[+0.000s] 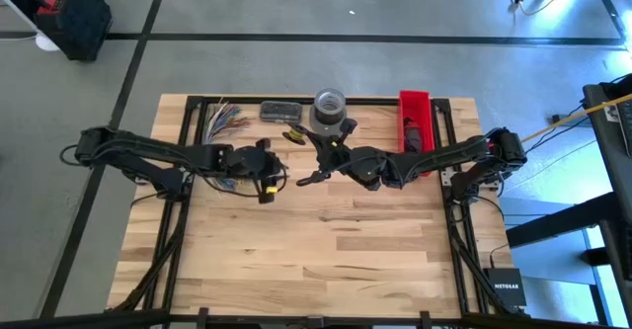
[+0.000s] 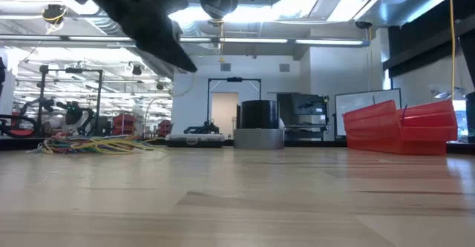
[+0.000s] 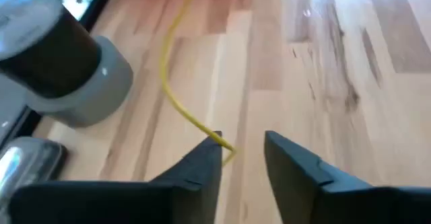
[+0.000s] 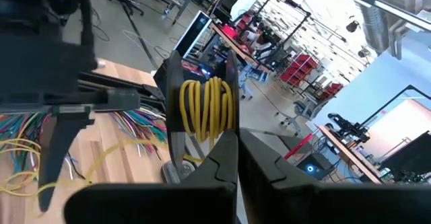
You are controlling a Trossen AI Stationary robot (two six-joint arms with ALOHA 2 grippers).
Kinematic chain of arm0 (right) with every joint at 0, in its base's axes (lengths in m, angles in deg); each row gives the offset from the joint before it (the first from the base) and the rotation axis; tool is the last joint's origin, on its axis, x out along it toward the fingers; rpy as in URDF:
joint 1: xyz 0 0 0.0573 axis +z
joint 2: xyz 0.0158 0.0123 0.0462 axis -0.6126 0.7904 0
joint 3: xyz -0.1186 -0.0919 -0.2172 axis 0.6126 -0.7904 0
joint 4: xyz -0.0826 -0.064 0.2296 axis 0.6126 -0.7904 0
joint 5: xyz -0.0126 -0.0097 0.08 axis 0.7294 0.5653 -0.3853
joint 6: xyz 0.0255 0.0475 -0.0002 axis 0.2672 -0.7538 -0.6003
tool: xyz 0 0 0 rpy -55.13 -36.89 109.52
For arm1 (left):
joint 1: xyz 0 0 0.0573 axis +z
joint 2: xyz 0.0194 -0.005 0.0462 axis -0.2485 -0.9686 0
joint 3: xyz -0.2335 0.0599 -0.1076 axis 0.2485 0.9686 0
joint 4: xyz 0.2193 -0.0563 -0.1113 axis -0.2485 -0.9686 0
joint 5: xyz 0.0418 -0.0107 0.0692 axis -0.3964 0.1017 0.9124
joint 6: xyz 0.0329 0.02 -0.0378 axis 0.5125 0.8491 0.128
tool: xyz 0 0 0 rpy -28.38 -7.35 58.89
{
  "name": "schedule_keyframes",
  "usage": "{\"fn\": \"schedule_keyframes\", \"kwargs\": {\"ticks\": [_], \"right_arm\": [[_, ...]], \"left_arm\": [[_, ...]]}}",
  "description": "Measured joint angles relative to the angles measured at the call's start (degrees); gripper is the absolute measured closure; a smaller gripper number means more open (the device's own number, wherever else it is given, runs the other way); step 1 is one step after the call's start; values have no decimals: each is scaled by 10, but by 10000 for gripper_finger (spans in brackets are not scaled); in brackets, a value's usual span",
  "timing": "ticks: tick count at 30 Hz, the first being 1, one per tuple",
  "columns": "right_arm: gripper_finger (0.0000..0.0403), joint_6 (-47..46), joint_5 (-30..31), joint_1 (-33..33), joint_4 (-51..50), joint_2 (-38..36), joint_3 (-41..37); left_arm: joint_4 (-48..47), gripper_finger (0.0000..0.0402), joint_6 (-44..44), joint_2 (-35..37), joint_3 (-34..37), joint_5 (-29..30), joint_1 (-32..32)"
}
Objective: Coil cords
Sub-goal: Uncoil the yellow wire from the spool
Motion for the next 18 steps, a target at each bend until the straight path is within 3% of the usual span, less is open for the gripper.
{"fn": "schedule_keyframes", "kwargs": {"ticks": [8,11,15,18], "right_arm": [[397,0,0,0,-9,0,0],[397,0,0,0,-10,0,0],[397,0,0,0,-10,0,0],[397,0,0,0,-9,0,0]], "left_arm": [[-190,247,-40,51,-75,3,-9],[-185,245,-50,82,-75,54,-9],[-141,251,-64,102,-54,202,-9],[-51,253,-47,99,-22,191,-7]]}}
